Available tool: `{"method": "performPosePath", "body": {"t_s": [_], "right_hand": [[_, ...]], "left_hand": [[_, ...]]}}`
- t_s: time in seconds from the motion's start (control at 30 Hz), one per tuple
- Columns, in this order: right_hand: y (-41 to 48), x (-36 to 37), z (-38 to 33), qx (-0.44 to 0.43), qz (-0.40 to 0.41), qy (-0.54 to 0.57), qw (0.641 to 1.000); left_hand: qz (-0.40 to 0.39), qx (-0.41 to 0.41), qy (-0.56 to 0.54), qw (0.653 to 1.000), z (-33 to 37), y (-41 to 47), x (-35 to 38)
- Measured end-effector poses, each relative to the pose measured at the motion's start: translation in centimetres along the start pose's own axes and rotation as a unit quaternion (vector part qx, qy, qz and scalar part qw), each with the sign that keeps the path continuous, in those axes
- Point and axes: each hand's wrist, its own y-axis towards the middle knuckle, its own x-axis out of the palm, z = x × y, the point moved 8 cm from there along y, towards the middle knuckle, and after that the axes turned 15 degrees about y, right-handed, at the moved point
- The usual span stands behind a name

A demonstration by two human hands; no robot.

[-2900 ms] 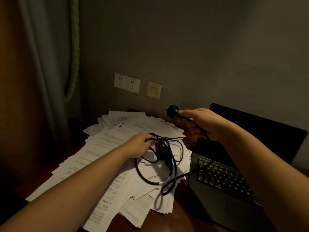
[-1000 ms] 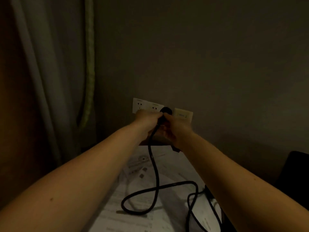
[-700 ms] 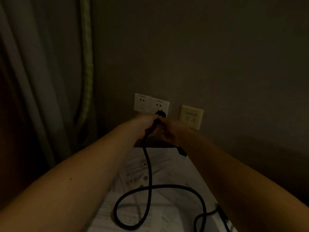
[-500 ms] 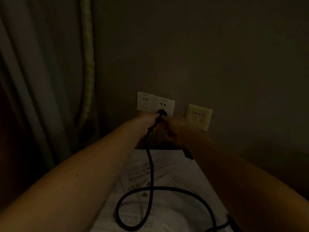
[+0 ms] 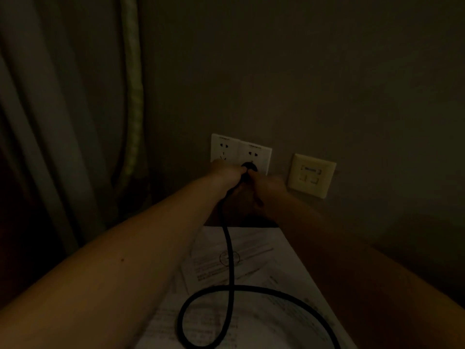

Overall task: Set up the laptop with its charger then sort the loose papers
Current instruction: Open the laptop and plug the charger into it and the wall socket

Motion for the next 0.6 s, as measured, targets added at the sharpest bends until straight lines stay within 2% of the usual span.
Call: {"method": "performPosePath", "body": {"t_s": [0.27,0.6], "right_hand": [[-0.2,0.4,-0.9,0.020,-0.008,-0.004,1.000],[0.9,0.5,-0.9,0.058,-0.011,-0.016,0.998]], "left_hand": [[0.027,0.012,0.048,0.998,1.0,0.8,-0.3],[0.020,0.006,0.108,0.994,2.6,1.3,-0.3]]}}
